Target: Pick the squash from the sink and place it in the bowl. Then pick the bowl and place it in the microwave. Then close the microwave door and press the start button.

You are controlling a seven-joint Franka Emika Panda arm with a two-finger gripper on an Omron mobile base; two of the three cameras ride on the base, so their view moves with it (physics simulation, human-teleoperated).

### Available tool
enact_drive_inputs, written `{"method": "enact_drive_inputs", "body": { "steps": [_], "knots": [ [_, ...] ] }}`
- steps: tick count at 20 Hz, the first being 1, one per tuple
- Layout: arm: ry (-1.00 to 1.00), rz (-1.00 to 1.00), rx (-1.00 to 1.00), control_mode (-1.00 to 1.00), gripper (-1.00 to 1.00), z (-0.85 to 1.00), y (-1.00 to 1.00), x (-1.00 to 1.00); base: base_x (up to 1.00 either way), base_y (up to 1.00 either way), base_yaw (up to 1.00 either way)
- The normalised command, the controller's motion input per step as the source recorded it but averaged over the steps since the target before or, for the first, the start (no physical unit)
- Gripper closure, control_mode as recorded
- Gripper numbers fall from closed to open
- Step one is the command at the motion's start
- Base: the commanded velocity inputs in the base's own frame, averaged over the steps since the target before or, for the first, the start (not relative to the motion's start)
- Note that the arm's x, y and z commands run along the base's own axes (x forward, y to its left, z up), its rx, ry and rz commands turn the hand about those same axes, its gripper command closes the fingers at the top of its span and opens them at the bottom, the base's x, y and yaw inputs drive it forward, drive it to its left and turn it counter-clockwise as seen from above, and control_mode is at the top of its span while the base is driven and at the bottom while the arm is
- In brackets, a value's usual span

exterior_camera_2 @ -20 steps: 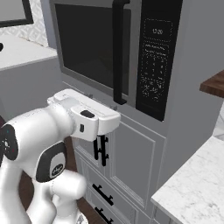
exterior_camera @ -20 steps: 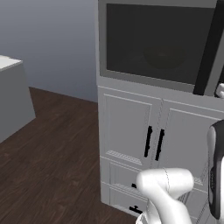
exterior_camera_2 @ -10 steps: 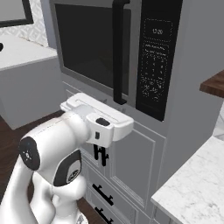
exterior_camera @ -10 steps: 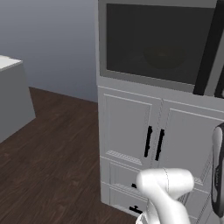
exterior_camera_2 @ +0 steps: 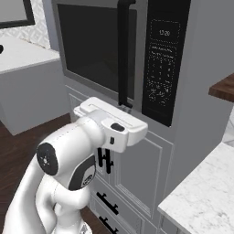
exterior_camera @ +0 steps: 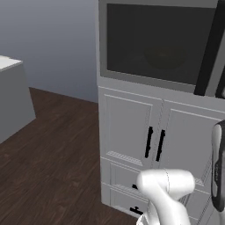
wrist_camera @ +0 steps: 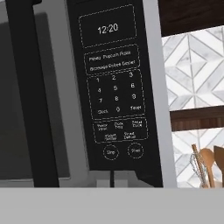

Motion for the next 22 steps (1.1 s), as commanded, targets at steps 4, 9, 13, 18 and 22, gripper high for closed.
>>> {"method": "enact_drive_inputs", "body": {
  "steps": [4, 9, 13, 18, 22],
  "knots": [
    [0.0, 0.0, 0.0, -1.0, 1.0, -0.06, -0.28, 0.04, 0.0, 0.0, 0.0],
    [0.0, 0.0, 0.0, -1.0, 1.0, -0.03, -0.14, 0.26, 0.0, 0.0, 0.0],
    [0.0, 0.0, 0.0, -1.0, 1.0, 0.0, -0.19, 0.31, 0.0, 0.0, 0.0],
    [0.0, 0.0, 0.0, -1.0, 1.0, -0.07, -0.17, 0.1, 0.0, 0.0, 0.0],
    [0.0, 0.0, 0.0, -1.0, 1.0, -0.11, -0.17, 0.31, 0.0, 0.0, 0.0]
  ]
}}
